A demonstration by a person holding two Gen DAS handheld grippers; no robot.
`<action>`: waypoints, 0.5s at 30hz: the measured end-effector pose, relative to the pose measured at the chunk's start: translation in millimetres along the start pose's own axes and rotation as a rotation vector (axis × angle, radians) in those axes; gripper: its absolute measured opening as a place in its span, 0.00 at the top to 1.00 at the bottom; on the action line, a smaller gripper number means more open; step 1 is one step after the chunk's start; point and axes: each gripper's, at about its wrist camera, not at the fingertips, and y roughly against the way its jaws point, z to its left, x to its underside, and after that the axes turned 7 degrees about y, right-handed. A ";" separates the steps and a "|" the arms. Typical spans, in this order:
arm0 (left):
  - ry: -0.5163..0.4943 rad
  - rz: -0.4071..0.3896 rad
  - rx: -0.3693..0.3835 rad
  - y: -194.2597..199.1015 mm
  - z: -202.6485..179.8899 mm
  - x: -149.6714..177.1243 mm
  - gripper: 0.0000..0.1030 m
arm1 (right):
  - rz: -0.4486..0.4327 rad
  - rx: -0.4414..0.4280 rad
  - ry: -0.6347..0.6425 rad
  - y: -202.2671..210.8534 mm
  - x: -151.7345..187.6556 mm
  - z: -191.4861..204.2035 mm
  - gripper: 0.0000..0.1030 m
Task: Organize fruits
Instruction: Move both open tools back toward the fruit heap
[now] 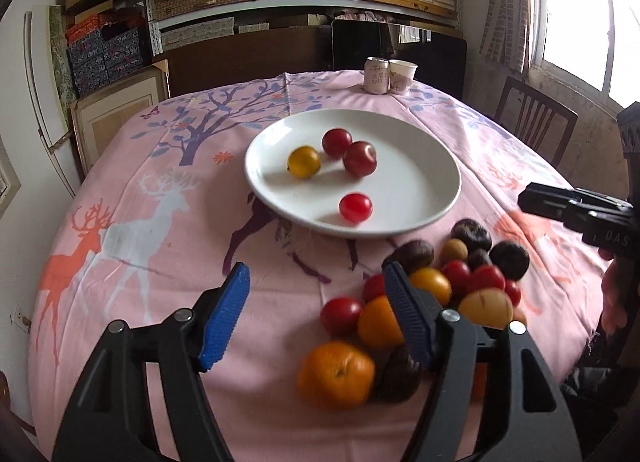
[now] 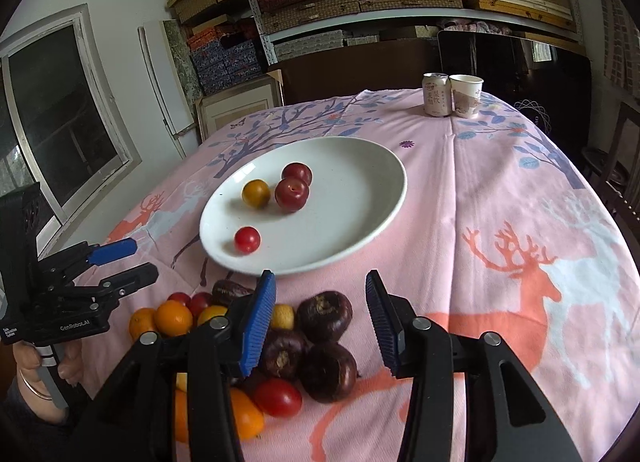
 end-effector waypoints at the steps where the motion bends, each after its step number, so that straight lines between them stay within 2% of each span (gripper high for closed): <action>1: 0.002 0.004 -0.006 4.7 4.5 9.2 0.34 | 0.002 -0.003 -0.016 4.2 6.8 -3.2 0.54; 7: -0.007 0.024 -0.031 20.7 21.0 46.6 0.34 | 0.037 0.000 -0.036 13.5 35.8 -3.2 0.54; 9: -0.034 0.042 -0.021 19.7 16.7 54.5 0.45 | 0.037 -0.006 -0.032 15.5 39.5 1.3 0.54; 10: -0.049 0.050 -0.011 19.0 13.5 58.0 0.47 | 0.036 -0.009 -0.029 17.3 41.2 4.4 0.54; 15: -0.127 0.052 0.014 14.5 -4.5 67.9 0.49 | 0.030 -0.007 -0.003 24.3 45.0 13.5 0.54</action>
